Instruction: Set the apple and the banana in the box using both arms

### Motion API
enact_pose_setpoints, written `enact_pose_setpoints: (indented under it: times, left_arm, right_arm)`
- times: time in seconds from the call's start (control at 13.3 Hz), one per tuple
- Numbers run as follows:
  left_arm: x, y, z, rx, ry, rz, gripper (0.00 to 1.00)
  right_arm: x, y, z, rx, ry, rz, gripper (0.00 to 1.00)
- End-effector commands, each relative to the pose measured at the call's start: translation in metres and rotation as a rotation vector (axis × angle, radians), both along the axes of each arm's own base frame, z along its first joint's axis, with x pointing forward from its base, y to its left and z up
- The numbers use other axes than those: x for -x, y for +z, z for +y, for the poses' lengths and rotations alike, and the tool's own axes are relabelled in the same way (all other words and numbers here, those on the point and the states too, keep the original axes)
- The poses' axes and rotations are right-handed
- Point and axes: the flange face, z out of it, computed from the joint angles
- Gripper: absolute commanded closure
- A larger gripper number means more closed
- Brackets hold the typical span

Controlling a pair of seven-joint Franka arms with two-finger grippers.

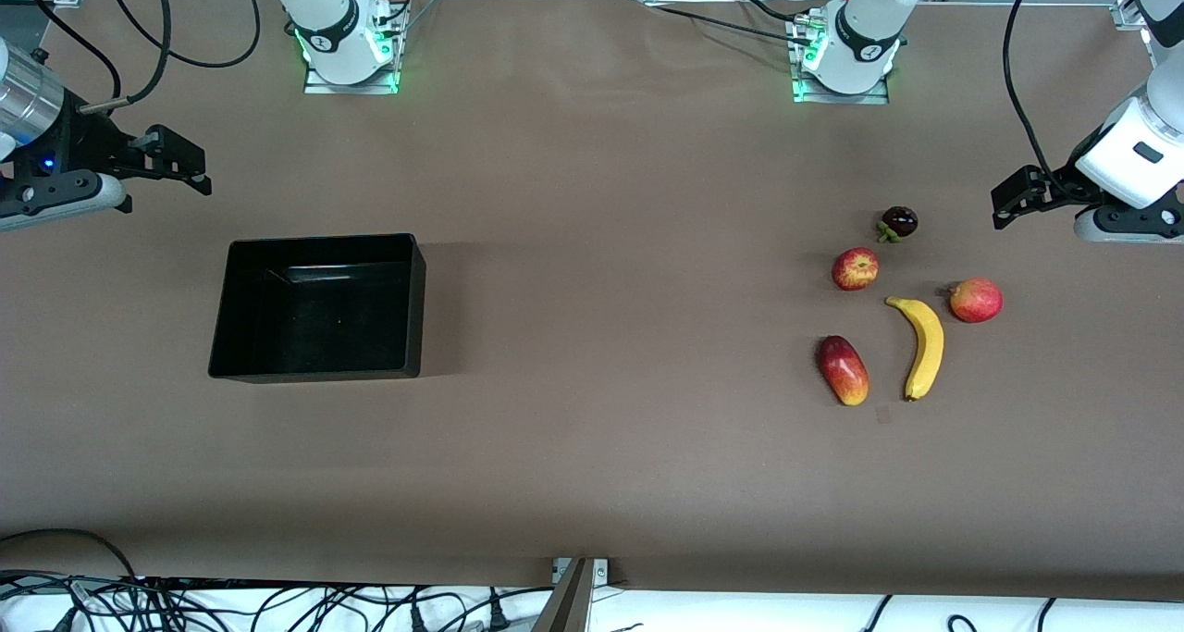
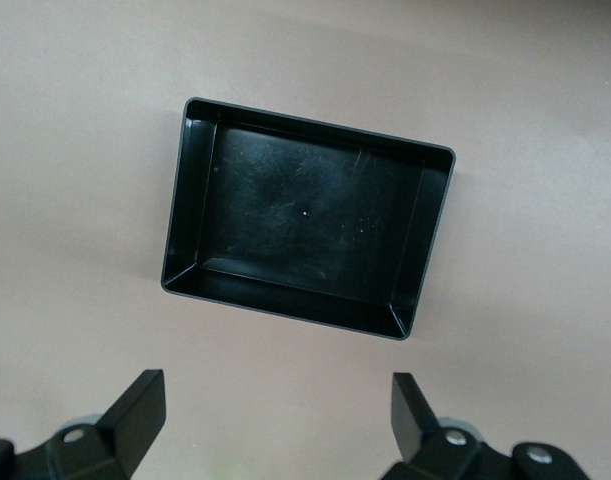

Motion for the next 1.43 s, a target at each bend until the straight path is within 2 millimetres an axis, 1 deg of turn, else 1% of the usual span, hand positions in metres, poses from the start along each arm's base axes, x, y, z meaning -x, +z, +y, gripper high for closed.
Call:
enact_pose_setpoints:
  times: [0.0,0.3,0.38,0.45,0.6,0.67,0.75,0.82,0.97,1.12,1.2,1.35]
  left_arm:
    - [0.001,0.006,-0.003,0.015,0.007,0.002,0.00]
    - [0.001,0.007,-0.003,0.015,0.007,0.000,0.00]
    - [0.001,0.007,-0.003,0.015,0.007,0.000,0.00]
    - [0.001,0.007,-0.003,0.015,0.007,0.000,0.00]
    - [0.001,0.007,-0.003,0.015,0.007,0.000,0.00]
    - [0.001,0.007,-0.003,0.015,0.007,0.000,0.00]
    - [0.001,0.007,-0.003,0.015,0.007,0.000,0.00]
    - [0.001,0.007,-0.003,0.015,0.007,0.000,0.00]
    - [0.001,0.007,-0.003,0.015,0.007,0.000,0.00]
    - [0.001,0.007,-0.003,0.015,0.007,0.000,0.00]
    - [0.001,0.007,-0.003,0.015,0.007,0.000,0.00]
    - [0.001,0.007,-0.003,0.015,0.007,0.000,0.00]
  right_arm:
    - [-0.002,0.004,0.004,0.018,-0.002,-0.002,0.00]
    - [-0.004,0.002,0.001,0.022,0.009,-0.001,0.00]
    - [-0.005,-0.003,0.002,0.029,0.006,0.009,0.00]
    - [-0.008,-0.013,0.002,0.035,0.002,0.030,0.00]
    - [-0.021,-0.054,-0.006,0.052,-0.010,0.069,0.00]
    - [-0.026,-0.077,-0.017,0.075,-0.020,0.072,0.00]
    - [-0.029,-0.105,-0.026,0.090,-0.001,0.073,0.00]
    - [-0.030,-0.133,-0.040,0.097,-0.017,0.068,0.00]
    - [-0.031,-0.190,-0.068,0.114,-0.045,0.057,0.00]
    - [-0.028,-0.238,-0.091,0.131,-0.073,0.076,0.00]
    - [-0.026,-0.260,-0.103,0.137,-0.073,0.090,0.00]
    - [-0.021,-0.295,-0.114,0.142,-0.087,0.103,0.00]
